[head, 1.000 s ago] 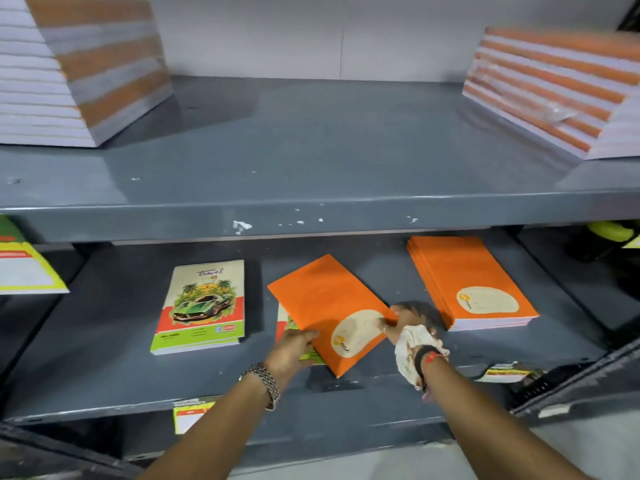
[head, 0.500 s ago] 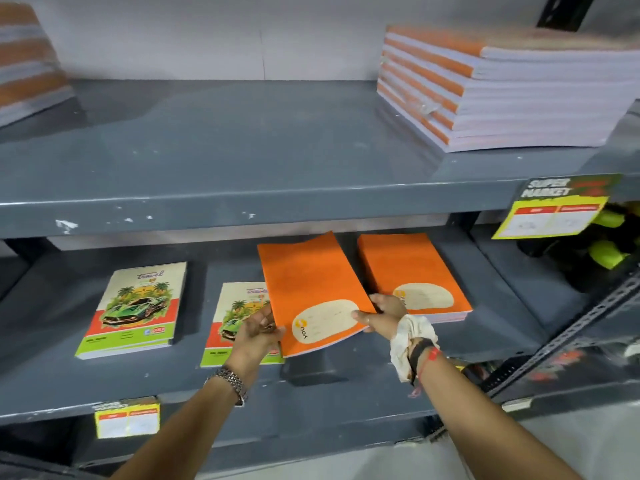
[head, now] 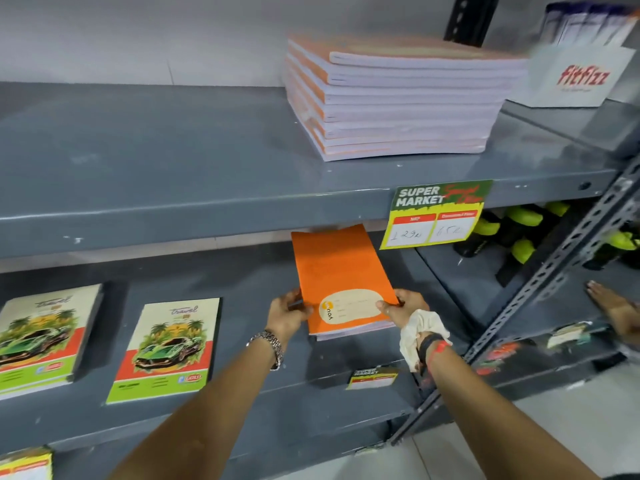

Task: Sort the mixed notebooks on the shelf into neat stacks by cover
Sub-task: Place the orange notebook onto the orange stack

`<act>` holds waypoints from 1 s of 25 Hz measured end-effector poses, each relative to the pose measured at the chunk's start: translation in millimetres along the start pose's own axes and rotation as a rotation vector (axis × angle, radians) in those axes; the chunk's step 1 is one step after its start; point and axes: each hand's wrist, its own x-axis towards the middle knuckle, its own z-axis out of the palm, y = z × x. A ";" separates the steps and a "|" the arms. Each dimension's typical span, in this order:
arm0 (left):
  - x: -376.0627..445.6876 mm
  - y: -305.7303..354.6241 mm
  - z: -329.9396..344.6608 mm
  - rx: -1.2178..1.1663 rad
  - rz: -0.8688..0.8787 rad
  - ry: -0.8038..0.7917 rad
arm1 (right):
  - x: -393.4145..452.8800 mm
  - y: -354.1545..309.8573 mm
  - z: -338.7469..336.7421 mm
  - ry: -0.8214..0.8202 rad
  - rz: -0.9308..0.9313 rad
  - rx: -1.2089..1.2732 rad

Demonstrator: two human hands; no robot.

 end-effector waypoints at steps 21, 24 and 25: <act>-74.2 -69.1 -224.1 0.581 0.085 0.395 | -126.0 -54.9 209.5 -0.140 -0.216 -0.359; -89.1 -80.6 -235.4 0.509 0.047 0.358 | -149.9 -61.9 255.4 -0.250 -0.095 -0.400; -89.3 -82.0 -238.6 0.481 0.032 0.351 | -153.7 -63.3 266.3 -0.240 -0.078 -0.352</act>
